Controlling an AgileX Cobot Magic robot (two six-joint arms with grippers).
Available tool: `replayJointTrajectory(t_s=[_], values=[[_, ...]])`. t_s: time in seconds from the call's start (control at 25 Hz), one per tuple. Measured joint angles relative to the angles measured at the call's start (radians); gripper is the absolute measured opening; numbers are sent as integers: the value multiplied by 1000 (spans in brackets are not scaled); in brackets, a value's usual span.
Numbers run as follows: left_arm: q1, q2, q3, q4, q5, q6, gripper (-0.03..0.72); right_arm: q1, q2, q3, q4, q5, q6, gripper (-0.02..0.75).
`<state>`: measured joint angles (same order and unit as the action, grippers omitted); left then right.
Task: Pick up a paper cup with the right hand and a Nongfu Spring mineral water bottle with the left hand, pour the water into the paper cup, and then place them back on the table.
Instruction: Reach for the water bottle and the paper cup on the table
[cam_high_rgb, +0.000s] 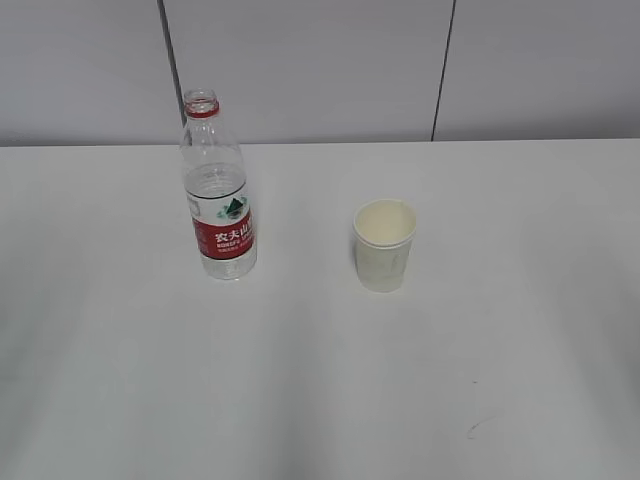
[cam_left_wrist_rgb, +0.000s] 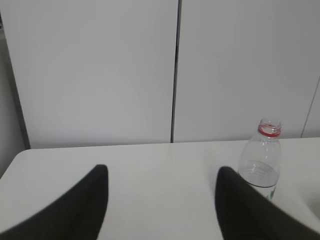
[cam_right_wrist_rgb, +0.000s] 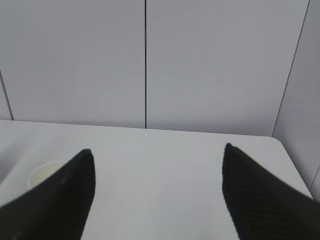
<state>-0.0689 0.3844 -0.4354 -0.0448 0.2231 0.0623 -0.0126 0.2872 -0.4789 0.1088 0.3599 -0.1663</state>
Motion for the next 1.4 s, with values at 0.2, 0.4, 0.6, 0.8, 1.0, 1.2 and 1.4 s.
replayJointTrajectory(t_s=[0.2,0.4,0.6,0.8,1.0,1.2,1.4], values=[[-33,96,0,20,-84,0,426,22,78,0,0,-39,-2,587],[-36,198,0,20,-164,0,426,22,167,1,0,-111,-2,587],[-36,300,0,20,-223,0,426,22,251,1,0,-179,-2,587],[-36,367,0,20,-300,0,426,22,328,1,0,-241,-2,587],[-36,401,0,20,-333,0,425,22,393,1,2,-290,-2,587],[-36,403,0,20,-346,0,425,22,448,1,2,-301,-2,587],[-36,403,0,20,-366,0,425,22,497,1,2,-360,-2,587]])
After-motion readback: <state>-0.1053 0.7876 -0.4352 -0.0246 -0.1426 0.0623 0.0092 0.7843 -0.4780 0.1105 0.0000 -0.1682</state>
